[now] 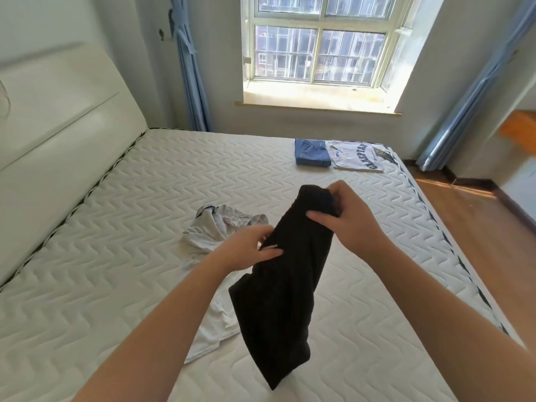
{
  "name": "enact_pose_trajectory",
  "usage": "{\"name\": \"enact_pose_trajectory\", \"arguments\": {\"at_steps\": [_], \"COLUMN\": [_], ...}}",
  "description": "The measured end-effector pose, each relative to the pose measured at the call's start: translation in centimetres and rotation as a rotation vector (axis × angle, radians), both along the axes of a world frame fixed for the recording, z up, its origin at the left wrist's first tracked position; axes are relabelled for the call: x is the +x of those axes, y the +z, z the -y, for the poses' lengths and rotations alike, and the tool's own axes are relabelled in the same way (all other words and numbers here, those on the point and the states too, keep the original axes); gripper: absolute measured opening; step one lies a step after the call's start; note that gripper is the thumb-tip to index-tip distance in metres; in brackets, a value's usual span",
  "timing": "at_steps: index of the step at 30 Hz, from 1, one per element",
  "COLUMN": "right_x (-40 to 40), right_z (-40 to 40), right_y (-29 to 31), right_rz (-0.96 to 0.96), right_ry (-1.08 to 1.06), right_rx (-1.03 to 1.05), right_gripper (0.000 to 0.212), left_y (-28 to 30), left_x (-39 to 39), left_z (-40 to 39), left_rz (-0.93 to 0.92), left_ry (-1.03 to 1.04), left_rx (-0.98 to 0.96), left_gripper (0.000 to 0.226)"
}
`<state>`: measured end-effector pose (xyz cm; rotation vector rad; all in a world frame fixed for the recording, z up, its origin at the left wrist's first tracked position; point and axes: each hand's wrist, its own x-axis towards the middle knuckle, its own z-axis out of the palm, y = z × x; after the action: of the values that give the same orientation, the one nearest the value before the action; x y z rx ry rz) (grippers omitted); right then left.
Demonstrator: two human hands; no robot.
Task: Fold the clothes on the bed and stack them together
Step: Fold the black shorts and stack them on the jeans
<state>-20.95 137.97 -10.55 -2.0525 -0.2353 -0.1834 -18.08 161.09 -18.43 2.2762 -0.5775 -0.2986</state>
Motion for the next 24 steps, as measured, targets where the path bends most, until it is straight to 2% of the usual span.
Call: {"name": "enact_pose_trajectory", "arguments": {"at_steps": [3,7,10,14,15,18,19,22,24], "right_x": [-0.5,-1.2,-1.5,-2.1,-2.2,-2.1,-2.0,-1.8,-1.8], "right_z": [1.0,2.2,3.2,4.9,5.4,6.3,6.5,6.5,6.4], "right_y": [-0.1,0.0,0.3,0.6,0.6,0.4,0.1,-0.6,-0.8], "right_rz": [-0.002,0.061,0.052,-0.049,-0.077,-0.189,-0.221,-0.277,-0.245], "right_ry": [-0.054,-0.223,-0.322,-0.246,-0.212,-0.148,-0.137,-0.160,-0.223], "right_rx": [-0.002,-0.082,-0.143,-0.097,-0.148,-0.343,-0.380,-0.436,-0.395], "right_gripper": [0.033,0.038,0.046,0.071,0.068,0.032,0.026,0.022,0.023], "left_y": [0.2,0.2,0.3,2.0,2.4,3.7,4.0,4.1,3.7], "left_x": [0.7,0.1,0.0,0.4,0.6,0.8,0.8,0.7,0.8], "left_z": [0.6,1.8,2.3,2.5,2.5,2.9,3.1,3.3,3.3], "left_rz": [0.128,0.307,0.344,0.329,0.349,0.428,0.444,0.457,0.441], "left_ry": [-0.012,0.084,0.110,0.108,0.113,0.101,0.091,0.072,0.085], "left_rx": [0.097,0.188,0.128,0.016,-0.002,0.008,0.018,0.059,0.105], "left_gripper": [0.028,0.029,0.024,0.007,0.008,0.014,0.015,0.011,0.012]}}
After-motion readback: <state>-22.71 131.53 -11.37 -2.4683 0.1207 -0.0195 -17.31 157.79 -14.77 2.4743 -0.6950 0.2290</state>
